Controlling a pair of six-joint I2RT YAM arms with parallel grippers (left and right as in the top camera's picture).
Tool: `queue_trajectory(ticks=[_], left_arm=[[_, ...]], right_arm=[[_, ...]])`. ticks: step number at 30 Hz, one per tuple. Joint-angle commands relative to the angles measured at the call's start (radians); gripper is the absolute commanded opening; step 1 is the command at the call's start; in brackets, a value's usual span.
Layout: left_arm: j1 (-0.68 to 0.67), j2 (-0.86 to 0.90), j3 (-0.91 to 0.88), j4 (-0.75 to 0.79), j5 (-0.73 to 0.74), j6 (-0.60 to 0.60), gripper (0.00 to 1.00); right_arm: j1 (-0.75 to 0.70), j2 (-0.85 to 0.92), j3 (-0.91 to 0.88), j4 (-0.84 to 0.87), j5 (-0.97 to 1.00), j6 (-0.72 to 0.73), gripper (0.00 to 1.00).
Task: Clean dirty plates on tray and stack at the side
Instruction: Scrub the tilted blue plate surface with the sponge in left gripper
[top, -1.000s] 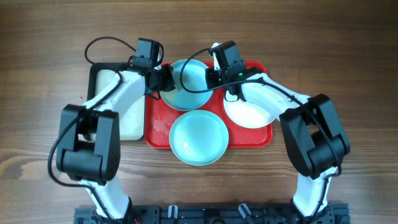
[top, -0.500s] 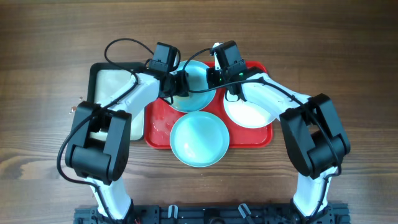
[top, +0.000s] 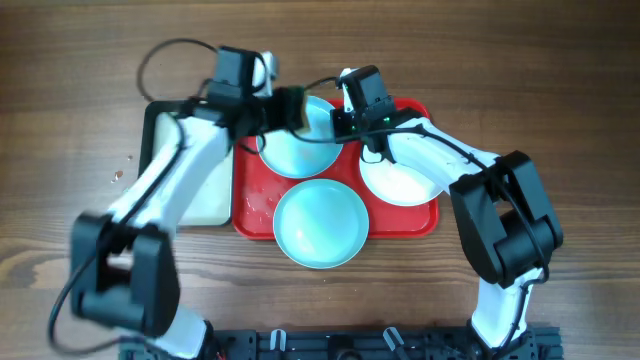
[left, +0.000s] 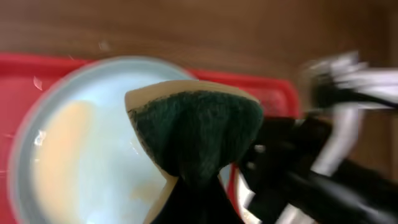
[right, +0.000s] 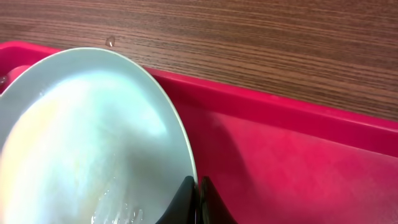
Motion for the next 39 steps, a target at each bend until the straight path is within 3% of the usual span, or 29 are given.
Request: queue_trajectory(ticks=[1,7,18,23,27,35,39], left_arm=[[0.048,-0.113,0.025,-0.077,-0.043,0.050,0.04],[0.077,-0.127,0.021,-0.211,-0.165,0.051,0.04],[-0.030,0.036,0.011,-0.131,-0.218,0.048,0.04],[-0.069,0.156,0.011,-0.096,-0.349,-0.064,0.04],[-0.071,0.223,0.011,-0.093,-0.335,-0.113,0.04],[-0.076,0.264,0.011,-0.076,-0.089,-0.112,0.04],[-0.097,0.265,0.011,-0.055,-0.072,-0.111,0.04]], right_arm=[[0.007,-0.020,0.009,0.004,-0.014,-0.002,0.04],[0.007,-0.020,0.009,0.005,-0.014,-0.002,0.04],[0.007,-0.020,0.009,0.005,-0.014,-0.002,0.04],[0.007,-0.020,0.009,0.005,-0.014,-0.002,0.04],[0.007,-0.020,0.009,0.004,-0.014,-0.002,0.05],[0.007,-0.020,0.009,0.004,-0.014,-0.002,0.04],[0.007,-0.020,0.009,0.004,-0.014,-0.002,0.04]])
